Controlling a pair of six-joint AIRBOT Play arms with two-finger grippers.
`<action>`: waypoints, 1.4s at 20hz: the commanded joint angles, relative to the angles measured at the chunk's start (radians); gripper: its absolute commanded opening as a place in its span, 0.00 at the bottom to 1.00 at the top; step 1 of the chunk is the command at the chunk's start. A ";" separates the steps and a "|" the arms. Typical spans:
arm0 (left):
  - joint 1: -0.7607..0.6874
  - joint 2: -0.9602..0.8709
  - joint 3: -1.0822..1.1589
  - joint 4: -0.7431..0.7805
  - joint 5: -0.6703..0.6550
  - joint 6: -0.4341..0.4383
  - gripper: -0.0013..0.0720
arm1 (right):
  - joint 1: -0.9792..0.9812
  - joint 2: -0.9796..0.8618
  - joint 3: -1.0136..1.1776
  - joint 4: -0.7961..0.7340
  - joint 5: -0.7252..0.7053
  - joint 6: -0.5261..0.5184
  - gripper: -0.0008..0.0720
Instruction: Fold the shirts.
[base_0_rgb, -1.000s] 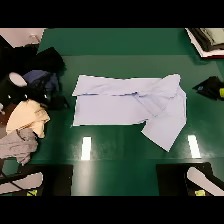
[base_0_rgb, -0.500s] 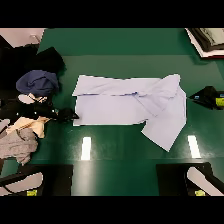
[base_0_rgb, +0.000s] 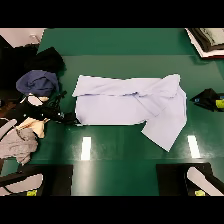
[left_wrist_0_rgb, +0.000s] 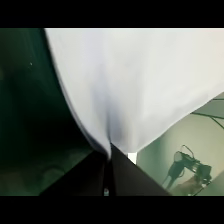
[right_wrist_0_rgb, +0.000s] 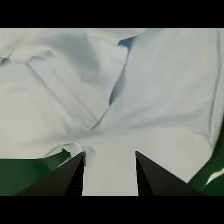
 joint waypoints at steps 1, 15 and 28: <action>0.003 0.014 0.084 0.050 -0.032 -0.050 0.05 | -0.002 0.000 -0.001 -0.157 0.009 0.001 0.50; 0.008 0.063 0.246 0.160 -0.066 -0.097 0.05 | -0.077 -0.260 -0.300 0.062 -0.142 -0.115 0.55; 0.089 0.193 0.745 0.204 -0.073 -0.183 0.05 | 0.032 0.039 0.105 0.364 -0.226 -0.085 0.03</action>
